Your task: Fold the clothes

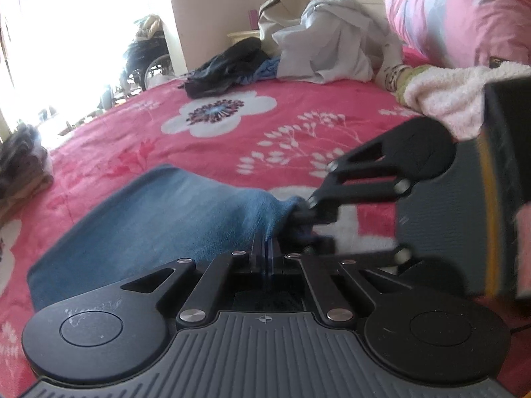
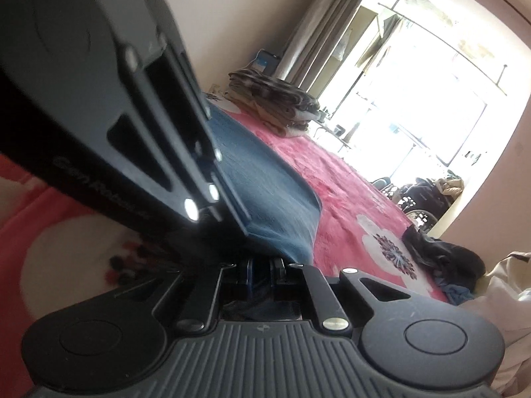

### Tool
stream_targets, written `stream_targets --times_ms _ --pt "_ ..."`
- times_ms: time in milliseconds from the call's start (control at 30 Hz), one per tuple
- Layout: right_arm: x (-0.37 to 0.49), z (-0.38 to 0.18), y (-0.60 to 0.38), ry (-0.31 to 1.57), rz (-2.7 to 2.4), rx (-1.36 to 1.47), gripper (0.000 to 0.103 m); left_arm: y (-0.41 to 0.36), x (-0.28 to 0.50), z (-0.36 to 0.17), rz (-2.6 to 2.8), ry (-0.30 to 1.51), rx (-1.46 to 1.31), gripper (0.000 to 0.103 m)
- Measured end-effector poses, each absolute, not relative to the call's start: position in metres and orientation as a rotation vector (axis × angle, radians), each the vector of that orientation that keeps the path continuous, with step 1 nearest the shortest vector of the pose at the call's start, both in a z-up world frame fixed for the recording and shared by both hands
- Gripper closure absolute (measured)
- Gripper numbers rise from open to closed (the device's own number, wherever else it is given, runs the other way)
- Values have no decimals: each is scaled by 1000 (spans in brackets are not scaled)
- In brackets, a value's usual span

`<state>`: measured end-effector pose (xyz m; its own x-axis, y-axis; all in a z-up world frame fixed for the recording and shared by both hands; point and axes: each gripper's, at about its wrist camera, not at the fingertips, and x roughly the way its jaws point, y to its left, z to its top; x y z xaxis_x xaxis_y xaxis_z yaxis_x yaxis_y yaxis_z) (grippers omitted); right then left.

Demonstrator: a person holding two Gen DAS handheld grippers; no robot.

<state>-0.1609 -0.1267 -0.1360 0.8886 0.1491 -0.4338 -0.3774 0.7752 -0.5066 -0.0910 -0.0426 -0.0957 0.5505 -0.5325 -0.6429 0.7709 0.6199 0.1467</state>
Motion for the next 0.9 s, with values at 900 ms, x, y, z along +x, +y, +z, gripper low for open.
stream_targets --times_ms 900 --pt "-126 -120 -195 658 344 1 92 -29 -112 -96 -825 712 454 87"
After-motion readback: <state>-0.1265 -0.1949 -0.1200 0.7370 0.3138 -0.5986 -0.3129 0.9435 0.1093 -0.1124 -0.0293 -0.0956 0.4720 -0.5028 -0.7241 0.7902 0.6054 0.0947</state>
